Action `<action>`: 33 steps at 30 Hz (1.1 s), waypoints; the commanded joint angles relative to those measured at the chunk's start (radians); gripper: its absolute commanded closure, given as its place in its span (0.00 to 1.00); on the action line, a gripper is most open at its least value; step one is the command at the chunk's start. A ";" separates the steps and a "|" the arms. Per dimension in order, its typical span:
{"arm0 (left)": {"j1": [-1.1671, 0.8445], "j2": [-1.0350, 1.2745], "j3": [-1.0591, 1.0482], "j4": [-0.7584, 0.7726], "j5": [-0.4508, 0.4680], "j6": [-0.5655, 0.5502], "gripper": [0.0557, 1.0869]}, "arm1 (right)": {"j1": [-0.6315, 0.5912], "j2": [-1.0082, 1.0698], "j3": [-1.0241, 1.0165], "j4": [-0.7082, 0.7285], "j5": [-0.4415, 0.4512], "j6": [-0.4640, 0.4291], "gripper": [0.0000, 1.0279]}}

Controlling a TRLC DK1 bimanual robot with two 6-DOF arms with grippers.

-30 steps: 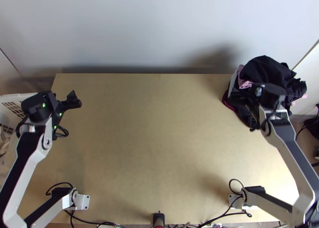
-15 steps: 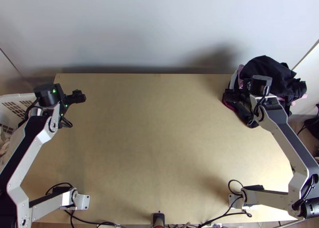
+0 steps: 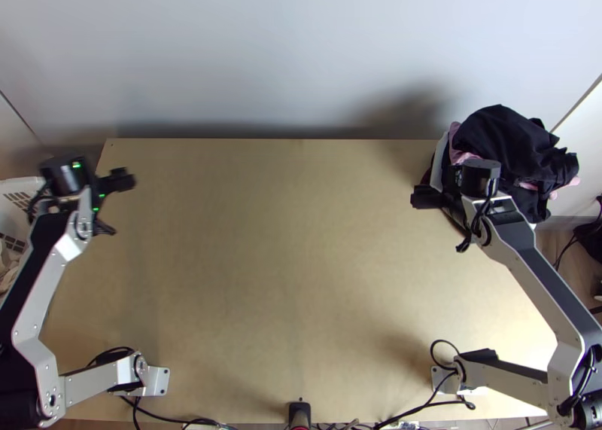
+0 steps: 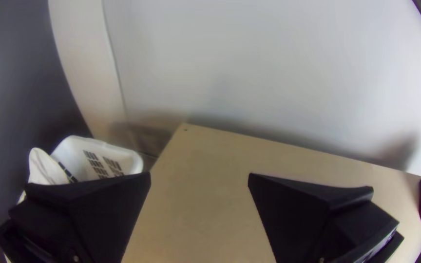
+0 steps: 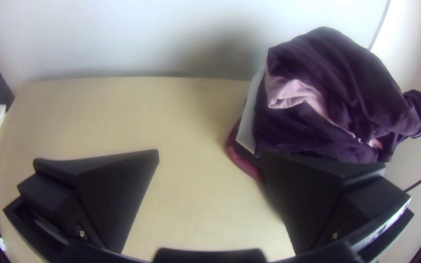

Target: Fold the t-shirt

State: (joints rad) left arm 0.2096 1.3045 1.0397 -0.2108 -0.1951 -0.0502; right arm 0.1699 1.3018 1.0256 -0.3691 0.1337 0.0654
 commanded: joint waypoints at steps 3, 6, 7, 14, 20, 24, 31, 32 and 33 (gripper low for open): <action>0.349 0.091 0.000 0.017 0.074 0.096 0.05 | 0.010 -0.070 -0.084 0.001 0.000 -0.041 0.06; 0.445 0.141 0.017 0.037 0.092 0.124 0.05 | 0.011 -0.091 -0.104 0.001 0.000 -0.044 0.06; 0.470 0.156 0.025 0.039 0.095 0.135 0.05 | 0.011 -0.095 -0.107 0.001 0.000 -0.044 0.06; 0.594 0.231 0.072 0.057 0.126 0.184 0.05 | 0.011 -0.113 -0.121 0.001 0.000 -0.055 0.06; 0.695 0.352 0.140 0.059 0.141 0.208 0.05 | 0.011 -0.133 -0.140 0.001 0.000 -0.059 0.06; 0.754 0.437 0.183 0.060 0.141 0.234 0.05 | 0.011 -0.147 -0.151 0.001 0.000 -0.062 0.06; 0.817 0.584 0.260 0.060 0.141 0.266 0.05 | 0.011 -0.165 -0.165 0.001 0.000 -0.067 0.06; 0.821 0.604 0.273 0.060 0.141 0.268 0.05 | 0.011 -0.170 -0.167 0.001 0.000 -0.067 0.06; 0.827 0.624 0.287 0.060 0.141 0.268 0.05 | 0.011 -0.173 -0.168 0.001 0.000 -0.067 0.06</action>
State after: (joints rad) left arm 0.9779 1.7958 1.2510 -0.1509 -0.0551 0.1959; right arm 0.1806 1.1496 0.8707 -0.3683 0.1322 -0.0010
